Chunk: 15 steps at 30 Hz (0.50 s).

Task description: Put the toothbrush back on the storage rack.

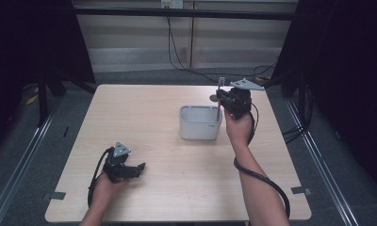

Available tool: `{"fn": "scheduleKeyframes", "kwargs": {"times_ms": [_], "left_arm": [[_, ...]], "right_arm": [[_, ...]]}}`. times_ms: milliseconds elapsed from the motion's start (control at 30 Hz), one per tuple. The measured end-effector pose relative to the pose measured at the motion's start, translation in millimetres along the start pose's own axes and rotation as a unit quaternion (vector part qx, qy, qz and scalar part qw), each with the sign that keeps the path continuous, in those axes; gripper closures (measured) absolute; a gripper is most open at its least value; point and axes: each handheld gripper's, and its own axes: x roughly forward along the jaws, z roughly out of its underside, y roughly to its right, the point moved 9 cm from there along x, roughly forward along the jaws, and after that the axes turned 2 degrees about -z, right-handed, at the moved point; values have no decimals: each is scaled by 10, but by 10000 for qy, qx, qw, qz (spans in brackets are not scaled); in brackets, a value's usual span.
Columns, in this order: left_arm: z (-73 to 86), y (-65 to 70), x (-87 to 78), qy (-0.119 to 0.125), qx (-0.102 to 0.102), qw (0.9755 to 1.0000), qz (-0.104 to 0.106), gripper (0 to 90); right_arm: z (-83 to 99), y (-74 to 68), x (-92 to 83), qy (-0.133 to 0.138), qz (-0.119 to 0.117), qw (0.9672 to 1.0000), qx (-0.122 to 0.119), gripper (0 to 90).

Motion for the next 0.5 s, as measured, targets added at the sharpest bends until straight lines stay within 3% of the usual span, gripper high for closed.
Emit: {"fn": "scheduleKeyframes", "kwargs": {"times_ms": [500], "left_arm": [[1, 0, -1, -2, -1, 10000, -6, 146]], "right_arm": [[159, -7, 24, -148, -46, 9999, -33, 833]]}}
